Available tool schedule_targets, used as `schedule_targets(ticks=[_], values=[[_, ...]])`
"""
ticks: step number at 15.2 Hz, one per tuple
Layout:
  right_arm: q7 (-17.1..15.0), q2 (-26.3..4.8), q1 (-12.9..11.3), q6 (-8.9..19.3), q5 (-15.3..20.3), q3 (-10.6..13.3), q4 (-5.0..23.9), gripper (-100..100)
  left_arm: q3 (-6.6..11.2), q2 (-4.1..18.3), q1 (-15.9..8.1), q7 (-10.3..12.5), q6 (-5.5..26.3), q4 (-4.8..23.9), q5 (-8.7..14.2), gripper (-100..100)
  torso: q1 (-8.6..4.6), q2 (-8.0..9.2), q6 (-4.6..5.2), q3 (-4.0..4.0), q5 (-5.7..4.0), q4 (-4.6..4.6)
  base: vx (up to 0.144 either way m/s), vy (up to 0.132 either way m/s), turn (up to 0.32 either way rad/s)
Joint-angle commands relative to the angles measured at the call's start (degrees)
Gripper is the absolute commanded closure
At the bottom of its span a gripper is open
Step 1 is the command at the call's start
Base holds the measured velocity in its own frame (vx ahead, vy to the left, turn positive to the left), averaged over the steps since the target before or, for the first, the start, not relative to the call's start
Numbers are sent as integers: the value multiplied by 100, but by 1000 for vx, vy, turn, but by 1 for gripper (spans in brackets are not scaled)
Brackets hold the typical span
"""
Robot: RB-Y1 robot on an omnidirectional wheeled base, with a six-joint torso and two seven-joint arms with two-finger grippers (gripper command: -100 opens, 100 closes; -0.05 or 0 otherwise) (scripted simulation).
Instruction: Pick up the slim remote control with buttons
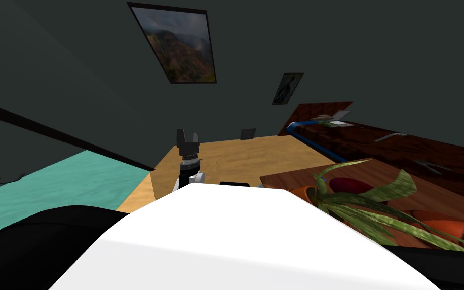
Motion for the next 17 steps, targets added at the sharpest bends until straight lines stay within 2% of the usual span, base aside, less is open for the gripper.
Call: schedule_targets(ticks=[1,4,5,6,7,8,9,10,11,12,13,14,17], values=[[0,0,0,0,0,0,0,100,0,0,0,0,0,0,0,0,0,0,0,0,0,0,0,0,0],[10,1,0,-8,5,6,-5,100,0,0,0,0,0,0,0,0,-9,2,4,2,-2,2,0,0,0],[-224,-142,-199,32,-10,292,-120,100,0,0,0,0,0,0,0,0,-9,3,4,2,-2,2,-21,9,-133],[-224,-142,-199,32,-10,322,-120,100,0,0,0,0,0,0,0,0,-9,6,3,4,-2,3,-34,19,-139],[-373,-262,-451,22,-25,492,-162,100,0,0,0,0,0,0,0,0,-5,11,6,6,-1,3,-53,24,-178],[-400,-262,-451,22,-25,617,-162,100,0,0,0,0,0,0,0,0,-3,16,4,10,-1,6,-53,32,-117],[-400,-262,-451,22,-25,634,-162,100,0,0,0,0,0,0,0,0,0,19,4,12,-4,7,-35,25,-23],[-576,-383,-703,11,-41,827,-204,100,0,0,-1,0,0,0,0,0,1,17,3,12,-6,7,-37,25,-106],[-576,-383,-659,11,-41,946,-204,100,0,0,0,0,0,0,0,0,2,16,2,12,-6,8,-37,24,-119],[-576,-383,-703,11,-41,946,-204,100,0,0,0,0,0,0,0,0,-1,17,7,11,-8,6,-25,19,-41],[-752,-503,-913,1,-57,1165,-245,100,0,0,0,0,0,0,0,0,-5,16,9,10,-9,5,-37,18,-126],[-752,-503,-954,1,-57,1258,-245,100,0,0,0,0,0,0,0,0,-7,18,10,11,-8,5,-42,23,-128],[-752,-503,-954,1,-57,1258,-245,100,0,0,0,0,0,0,0,0,-8,14,7,9,-7,4,-15,9,-6]])
